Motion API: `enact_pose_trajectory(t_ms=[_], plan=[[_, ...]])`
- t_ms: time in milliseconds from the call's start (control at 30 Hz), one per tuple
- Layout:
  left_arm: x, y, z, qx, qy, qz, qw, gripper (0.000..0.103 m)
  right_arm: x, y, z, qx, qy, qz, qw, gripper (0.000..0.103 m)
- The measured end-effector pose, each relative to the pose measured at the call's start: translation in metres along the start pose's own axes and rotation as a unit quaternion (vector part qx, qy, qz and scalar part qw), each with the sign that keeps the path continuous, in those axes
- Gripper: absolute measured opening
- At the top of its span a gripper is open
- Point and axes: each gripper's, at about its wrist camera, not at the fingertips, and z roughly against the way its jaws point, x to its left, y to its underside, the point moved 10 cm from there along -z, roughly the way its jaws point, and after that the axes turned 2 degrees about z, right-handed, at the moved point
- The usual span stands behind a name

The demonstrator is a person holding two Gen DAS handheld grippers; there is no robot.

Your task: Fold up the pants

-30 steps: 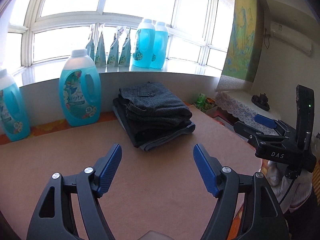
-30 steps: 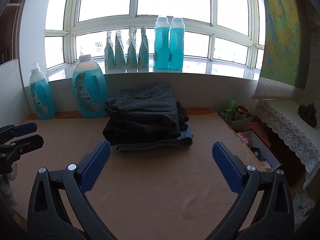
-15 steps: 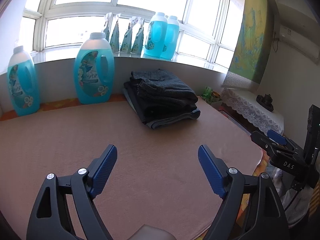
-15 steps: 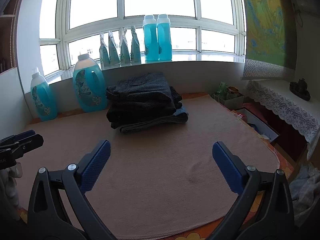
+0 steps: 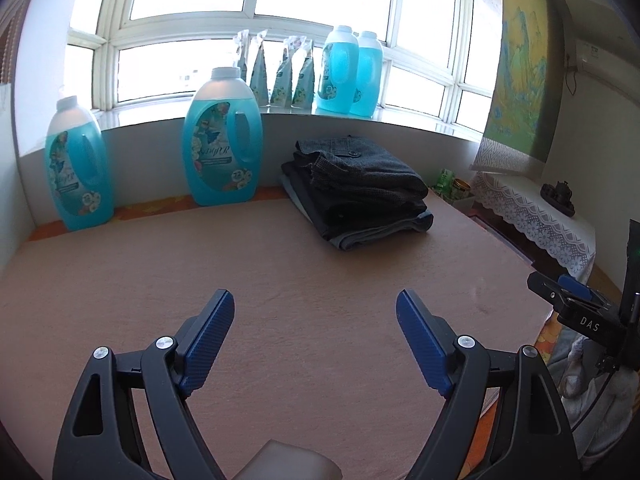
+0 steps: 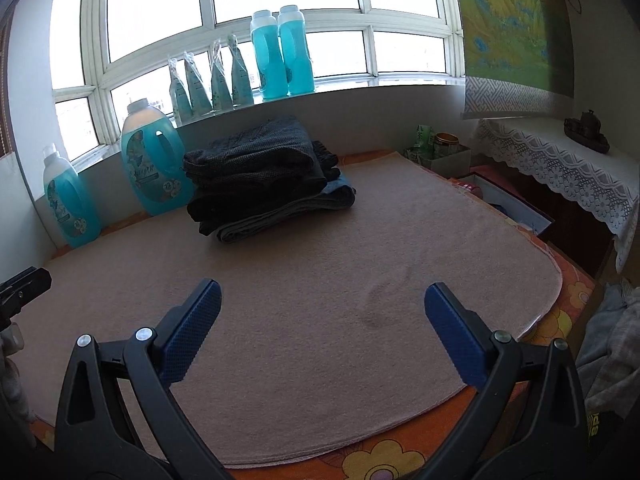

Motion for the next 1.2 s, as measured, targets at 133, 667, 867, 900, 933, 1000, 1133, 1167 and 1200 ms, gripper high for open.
enact_pose_trajectory(t_ms=[133, 667, 867, 900, 933, 1000, 1133, 1167, 1200], plan=[[0.003, 0.001, 0.001, 0.000, -0.012, -0.004, 0.9999, 0.083, 0.001, 0.000, 0.001, -0.001, 0.005, 0.007, 1.000, 0.103], [0.000, 0.003, 0.008, 0.000, -0.023, -0.012, 0.9997, 0.083, 0.017, 0.004, 0.005, -0.001, -0.005, 0.013, 1.000, 0.103], [0.000, 0.001, 0.010, -0.005, -0.027, -0.013, 0.9995, 0.083, 0.021, 0.005, 0.008, -0.002, -0.007, 0.017, 1.000, 0.103], [0.000, 0.000, 0.010, -0.006, -0.027, -0.013, 0.9995, 0.083, 0.022, 0.005, 0.008, -0.003, -0.007, 0.018, 1.000, 0.103], [0.000, 0.000, 0.011, -0.006, -0.027, -0.013, 0.9995, 0.083, 0.023, 0.004, 0.009, -0.004, -0.007, 0.019, 1.000, 0.103], [-0.001, 0.000, 0.012, -0.008, -0.027, -0.015, 0.9995, 0.083, 0.024, 0.004, 0.009, -0.005, -0.008, 0.020, 1.000, 0.103], [-0.002, 0.001, 0.011, -0.009, -0.028, -0.018, 0.9994, 0.083, 0.026, 0.004, 0.009, -0.005, -0.009, 0.020, 1.000, 0.103], [-0.002, 0.001, 0.011, -0.009, -0.027, -0.017, 0.9994, 0.083, 0.026, 0.004, 0.009, -0.004, -0.010, 0.019, 1.000, 0.103], [-0.002, 0.000, 0.012, -0.009, -0.027, -0.017, 0.9995, 0.083, 0.026, 0.004, 0.009, -0.004, -0.011, 0.019, 1.000, 0.103]])
